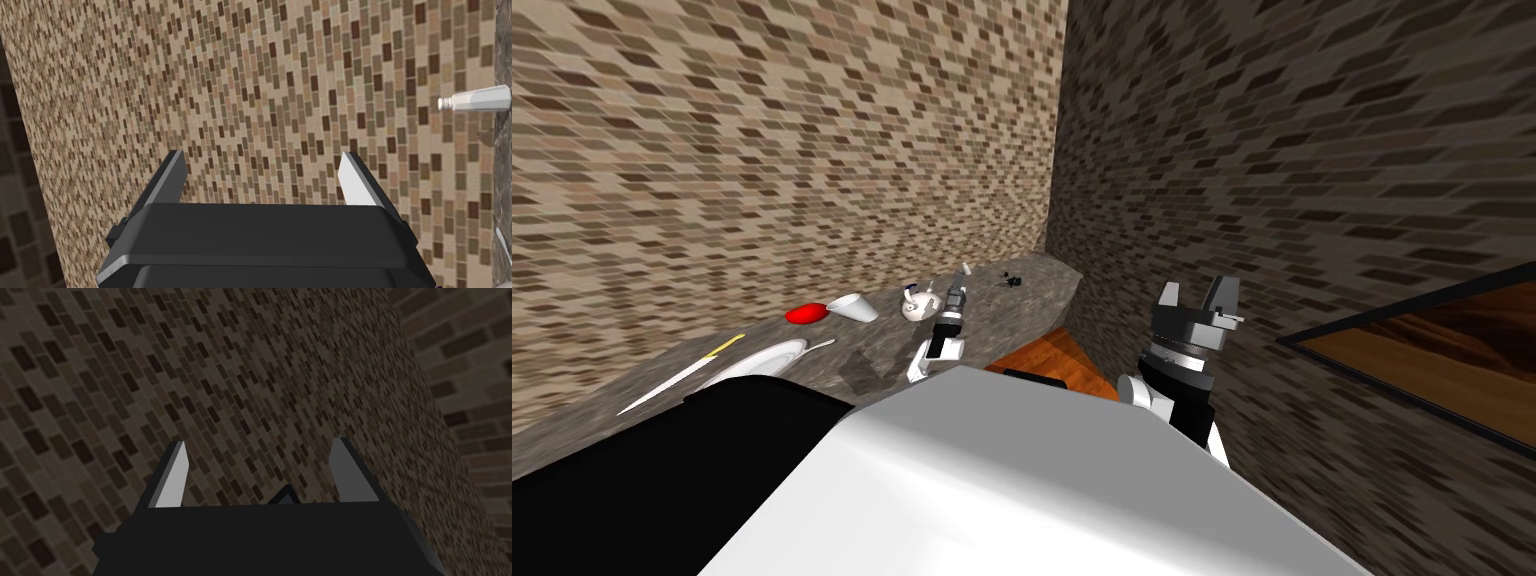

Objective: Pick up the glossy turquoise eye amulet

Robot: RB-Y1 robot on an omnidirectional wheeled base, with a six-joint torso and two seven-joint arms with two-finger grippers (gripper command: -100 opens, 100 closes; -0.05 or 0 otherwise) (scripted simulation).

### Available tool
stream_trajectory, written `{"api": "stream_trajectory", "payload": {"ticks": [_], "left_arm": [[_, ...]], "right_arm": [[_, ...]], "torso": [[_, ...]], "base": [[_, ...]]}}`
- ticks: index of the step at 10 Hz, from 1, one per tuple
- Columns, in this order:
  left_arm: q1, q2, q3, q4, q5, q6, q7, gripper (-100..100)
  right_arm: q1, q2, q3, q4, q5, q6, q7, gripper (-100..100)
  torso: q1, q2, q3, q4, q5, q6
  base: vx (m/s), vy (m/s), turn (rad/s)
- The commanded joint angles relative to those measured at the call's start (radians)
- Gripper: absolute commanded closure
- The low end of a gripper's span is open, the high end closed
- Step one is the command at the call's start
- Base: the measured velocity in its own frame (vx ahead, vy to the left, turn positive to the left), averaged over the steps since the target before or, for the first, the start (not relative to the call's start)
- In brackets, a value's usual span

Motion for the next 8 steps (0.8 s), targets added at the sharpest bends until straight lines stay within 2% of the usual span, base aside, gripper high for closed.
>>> {"api": "stream_trajectory", "payload": {"ticks": [1,5,8], "left_arm": [[-0.024,0.000,0.009,0.038,-0.004,0.015,-0.001,-100],[-0.074,-0.009,0.016,0.131,-0.019,0.055,-0.014,-100],[-0.123,-0.011,0.015,0.209,-0.038,0.098,-0.031,-100]], "right_arm": [[0.000,0.000,0.000,0.000,0.000,0.000,0.000,0],[0.000,0.000,0.000,0.000,0.000,0.000,0.000,0],[0.000,0.000,0.000,0.000,0.000,0.000,0.000,0]], "torso": [[0.000,0.000,0.000,0.000,0.000,0.000],[0.000,-0.003,-0.002,-0.001,0.000,0.000],[-0.001,-0.006,-0.003,-0.001,0.000,0.000]], "base": [[0.030,-0.039,0.019],[0.051,-0.047,0.015],[0.098,-0.052,0.020]]}}
